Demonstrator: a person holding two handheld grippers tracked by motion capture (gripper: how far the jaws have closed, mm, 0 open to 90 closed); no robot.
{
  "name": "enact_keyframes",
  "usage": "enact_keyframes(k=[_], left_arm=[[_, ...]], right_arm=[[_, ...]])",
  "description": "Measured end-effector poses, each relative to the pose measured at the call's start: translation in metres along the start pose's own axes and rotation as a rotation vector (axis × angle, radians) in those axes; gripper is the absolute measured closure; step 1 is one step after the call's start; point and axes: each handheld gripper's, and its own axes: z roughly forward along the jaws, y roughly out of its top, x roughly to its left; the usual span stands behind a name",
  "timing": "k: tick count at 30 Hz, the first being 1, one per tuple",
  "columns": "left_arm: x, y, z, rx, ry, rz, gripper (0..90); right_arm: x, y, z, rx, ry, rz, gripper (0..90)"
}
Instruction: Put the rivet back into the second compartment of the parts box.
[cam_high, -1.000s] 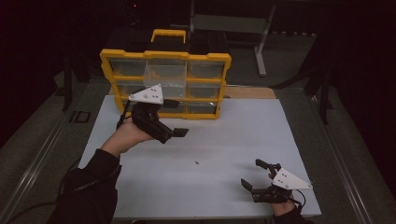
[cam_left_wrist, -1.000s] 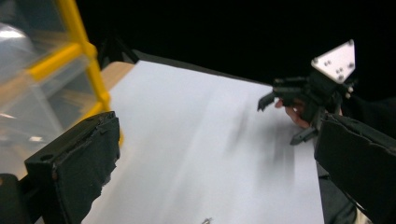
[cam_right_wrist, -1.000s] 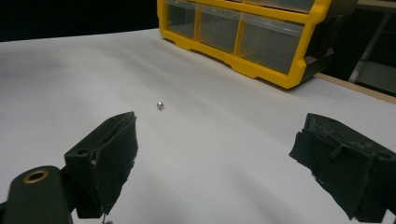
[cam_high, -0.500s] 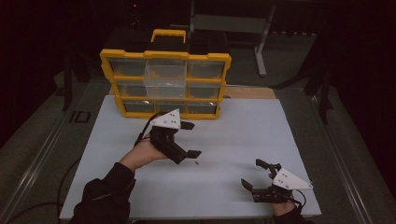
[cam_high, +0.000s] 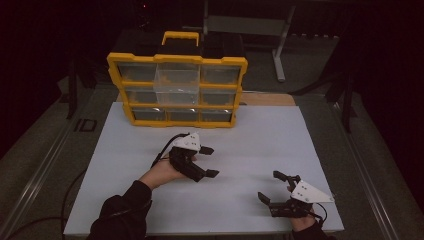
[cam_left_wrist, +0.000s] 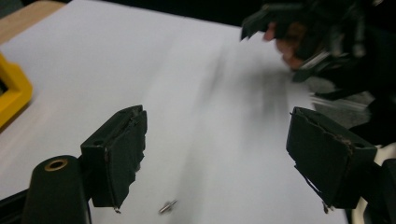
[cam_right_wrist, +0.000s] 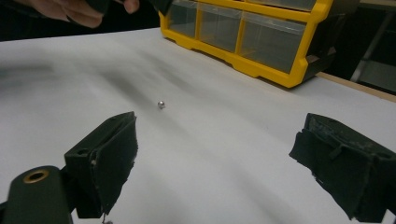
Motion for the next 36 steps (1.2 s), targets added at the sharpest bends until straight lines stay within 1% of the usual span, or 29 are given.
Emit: enact_keyframes(k=[2,6,7,9,10,11,14,15,16,17,19,20,27,32,35,36], left_arm=[[0.003,-0.005,0.004,0.004,-0.001,-0.011,21.5],[0.007,-0.015,0.012,0.034,0.012,-0.02,24.0],[0.009,-0.017,0.014,0.039,0.009,-0.026,24.0],[0.011,-0.022,0.018,0.056,0.019,-0.03,26.3],[0.012,-0.024,0.019,0.062,0.015,-0.036,27.1],[0.013,-0.026,0.021,0.07,0.023,-0.031,28.2],[0.015,-0.03,0.024,0.081,0.027,-0.034,33.4],[0.017,-0.033,0.026,0.091,0.037,-0.038,33.4],[0.018,-0.034,0.028,0.1,0.038,-0.038,38.1],[0.019,-0.036,0.029,0.101,0.038,-0.042,38.1],[0.02,-0.038,0.03,0.107,0.044,-0.043,41.9],[0.022,-0.042,0.035,0.126,0.04,-0.047,44.3],[0.023,-0.048,0.048,0.177,0.033,-0.028,55.3],[0.024,-0.052,0.054,0.222,0.055,-0.015,61.2],[0.024,-0.054,0.058,0.239,0.064,-0.001,63.2],[0.024,-0.054,0.058,0.237,0.069,0.002,63.6]], right_arm=[[0.0,0.0,0.0,0.0,0.0,0.0,11.5],[0.0,0.0,0.0,0.0,0.001,0.001,11.5],[0.0,0.0,0.0,-0.001,0.002,0.002,11.5],[0.0,0.0,0.0,-0.001,0.002,0.001,11.5],[0.0,0.0,0.0,0.0,0.003,0.001,11.5],[0.0,0.0,0.0,-0.001,0.003,0.001,11.5],[0.0,0.0,0.0,0.0,0.002,0.002,11.5],[0.0,0.0,0.0,-0.001,0.003,0.001,11.5],[0.0,0.0,0.0,0.0,0.004,0.004,11.5],[0.0,0.0,0.0,0.0,0.004,0.004,11.5],[0.0,0.0,0.0,0.0,0.005,0.004,11.5],[0.0,-0.001,0.0,0.0,0.005,0.005,11.5],[0.0,-0.001,0.0,0.003,0.007,0.005,11.5],[-0.001,-0.001,0.0,0.001,0.007,0.005,11.5],[-0.001,-0.001,0.0,0.002,0.007,0.006,11.5],[-0.001,-0.001,0.0,0.002,0.007,0.005,11.6]])
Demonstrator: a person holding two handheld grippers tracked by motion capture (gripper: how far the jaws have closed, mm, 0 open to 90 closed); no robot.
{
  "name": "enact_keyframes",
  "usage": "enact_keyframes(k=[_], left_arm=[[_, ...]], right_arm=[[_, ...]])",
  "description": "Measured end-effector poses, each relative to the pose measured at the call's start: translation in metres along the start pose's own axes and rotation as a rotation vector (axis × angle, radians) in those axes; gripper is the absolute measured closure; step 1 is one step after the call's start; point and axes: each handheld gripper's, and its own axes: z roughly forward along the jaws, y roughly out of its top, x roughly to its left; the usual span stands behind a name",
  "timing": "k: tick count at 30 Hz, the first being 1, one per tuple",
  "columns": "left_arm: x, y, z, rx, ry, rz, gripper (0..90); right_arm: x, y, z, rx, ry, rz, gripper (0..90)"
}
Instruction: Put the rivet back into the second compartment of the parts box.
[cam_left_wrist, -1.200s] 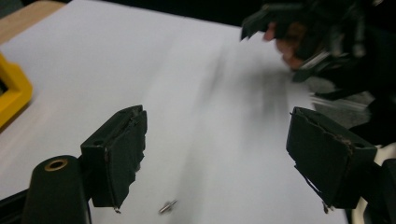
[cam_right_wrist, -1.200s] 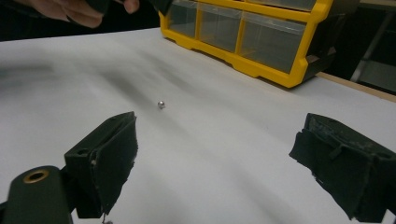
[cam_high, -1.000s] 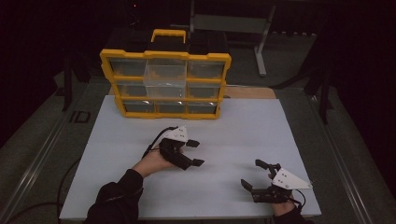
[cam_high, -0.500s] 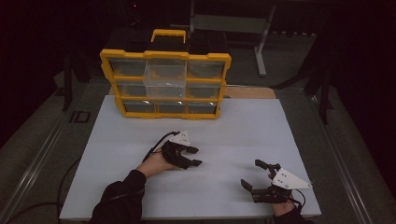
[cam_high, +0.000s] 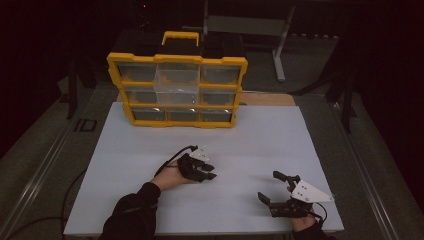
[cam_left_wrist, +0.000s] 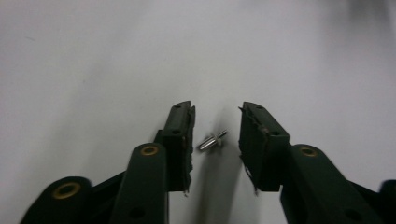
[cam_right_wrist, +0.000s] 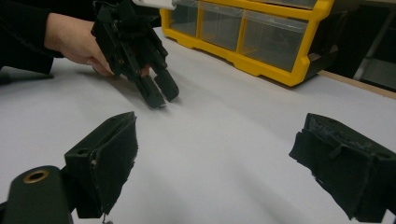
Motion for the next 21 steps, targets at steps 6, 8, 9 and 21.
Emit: enact_keyframes(k=[6,8,9,21], left_arm=[[0.0,0.001,0.002,-0.002,0.02,-0.003,76.5],[0.002,0.002,0.002,-0.001,0.012,-0.009,80.7],[0.002,0.002,0.002,0.0,0.007,-0.016,81.3],[0.001,0.011,-0.015,-0.021,-0.027,-0.025,82.3]], right_arm=[[0.0,0.0,0.0,0.001,-0.001,-0.001,11.6],[0.0,0.0,0.0,0.003,0.0,0.001,11.5],[0.0,0.0,0.0,0.002,0.0,0.002,11.5],[0.0,0.0,0.0,0.001,-0.004,0.0,11.6]])
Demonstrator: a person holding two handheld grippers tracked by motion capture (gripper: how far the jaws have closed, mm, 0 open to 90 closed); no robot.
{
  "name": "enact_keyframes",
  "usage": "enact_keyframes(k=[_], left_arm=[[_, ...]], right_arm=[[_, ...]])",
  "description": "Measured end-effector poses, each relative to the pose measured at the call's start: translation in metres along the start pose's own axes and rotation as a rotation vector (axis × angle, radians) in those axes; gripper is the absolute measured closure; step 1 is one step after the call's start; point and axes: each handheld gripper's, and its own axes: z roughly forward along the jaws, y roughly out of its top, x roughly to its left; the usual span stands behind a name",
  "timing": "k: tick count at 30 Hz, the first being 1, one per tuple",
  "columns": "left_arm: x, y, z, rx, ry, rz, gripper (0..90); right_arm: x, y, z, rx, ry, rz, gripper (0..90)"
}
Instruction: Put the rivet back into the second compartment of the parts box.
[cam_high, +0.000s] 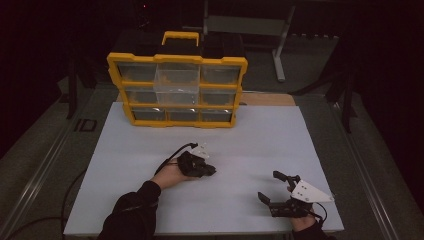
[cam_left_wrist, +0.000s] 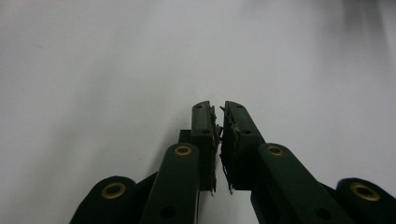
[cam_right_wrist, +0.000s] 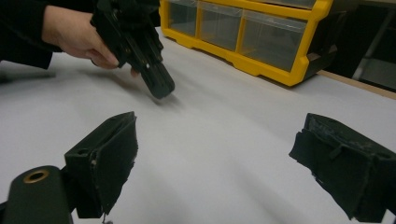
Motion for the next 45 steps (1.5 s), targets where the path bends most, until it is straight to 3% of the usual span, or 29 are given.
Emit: enact_keyframes(k=[5,15,17,26,36,45], left_arm=[[-0.002,0.007,-0.018,-0.039,-0.011,0.002,82.4],[-0.006,0.014,-0.054,-0.06,0.0,0.024,82.4],[-0.006,0.014,-0.054,-0.06,0.0,0.024,82.4],[-0.011,0.027,-0.091,-0.114,-0.001,0.054,82.4],[-0.016,0.043,-0.122,-0.12,0.005,0.098,82.4],[-0.016,0.06,-0.155,-0.159,0.035,0.128,82.4]], right_arm=[[0.0,0.0,0.0,-0.001,-0.002,0.0,11.6],[0.0,0.0,0.0,0.0,-0.003,0.0,11.6],[0.0,0.0,0.0,0.001,-0.003,-0.001,11.5],[0.0,0.0,0.0,0.003,-0.002,-0.002,11.5],[0.0,0.001,0.0,0.001,-0.007,-0.004,11.6],[0.0,0.001,-0.001,-0.008,-0.016,-0.004,11.5]])
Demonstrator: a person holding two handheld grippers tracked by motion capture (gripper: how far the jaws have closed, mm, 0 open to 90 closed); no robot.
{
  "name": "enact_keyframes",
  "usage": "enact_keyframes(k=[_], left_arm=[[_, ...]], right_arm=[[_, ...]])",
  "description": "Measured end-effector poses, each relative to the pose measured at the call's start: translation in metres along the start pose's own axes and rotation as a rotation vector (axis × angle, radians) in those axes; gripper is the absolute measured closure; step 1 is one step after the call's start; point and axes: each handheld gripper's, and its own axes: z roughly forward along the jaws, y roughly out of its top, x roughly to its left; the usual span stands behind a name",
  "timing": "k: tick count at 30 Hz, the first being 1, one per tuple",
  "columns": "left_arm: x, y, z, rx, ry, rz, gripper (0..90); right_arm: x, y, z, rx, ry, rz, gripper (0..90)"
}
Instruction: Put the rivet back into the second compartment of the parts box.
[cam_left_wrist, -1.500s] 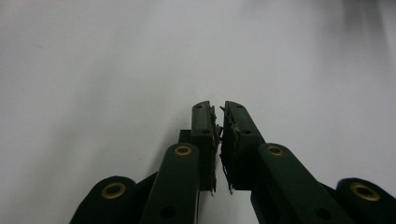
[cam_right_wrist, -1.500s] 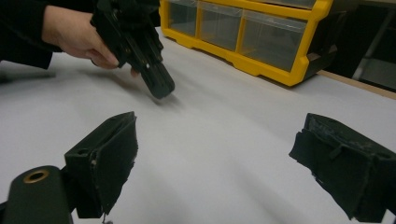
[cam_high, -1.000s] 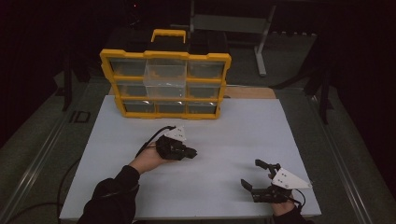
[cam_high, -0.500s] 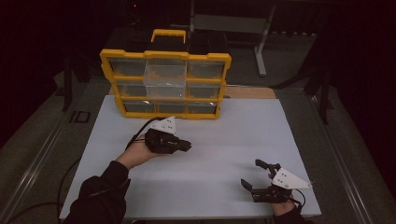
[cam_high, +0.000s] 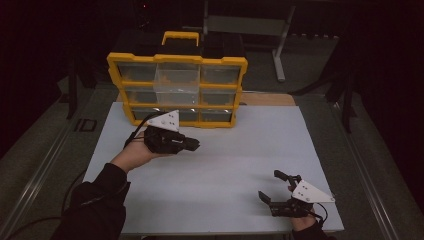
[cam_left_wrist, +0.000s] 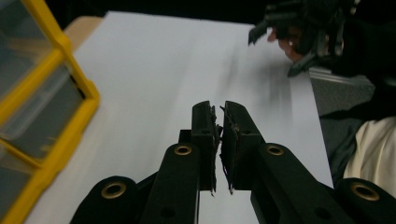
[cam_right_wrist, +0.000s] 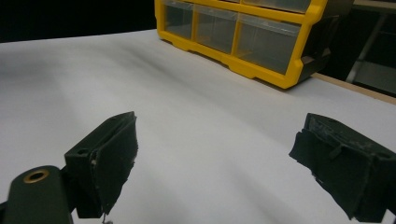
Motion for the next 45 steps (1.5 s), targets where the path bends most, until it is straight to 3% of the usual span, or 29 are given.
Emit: enact_keyframes(k=[11,25,38,45], left_arm=[[0.007,0.029,-0.035,-0.041,0.021,0.033,82.4],[0.022,0.06,-0.077,-0.122,0.092,0.054,82.4],[0.041,0.08,-0.097,-0.202,0.146,0.031,82.3],[0.058,0.087,-0.104,-0.233,0.211,-0.01,82.3]], right_arm=[[0.0,0.0,0.0,0.0,-0.002,-0.004,11.5],[0.0,-0.001,0.001,0.004,0.003,0.001,11.5],[0.0,-0.001,0.001,0.003,0.005,0.004,11.5],[0.0,-0.001,0.001,0.006,0.007,0.002,11.6]])
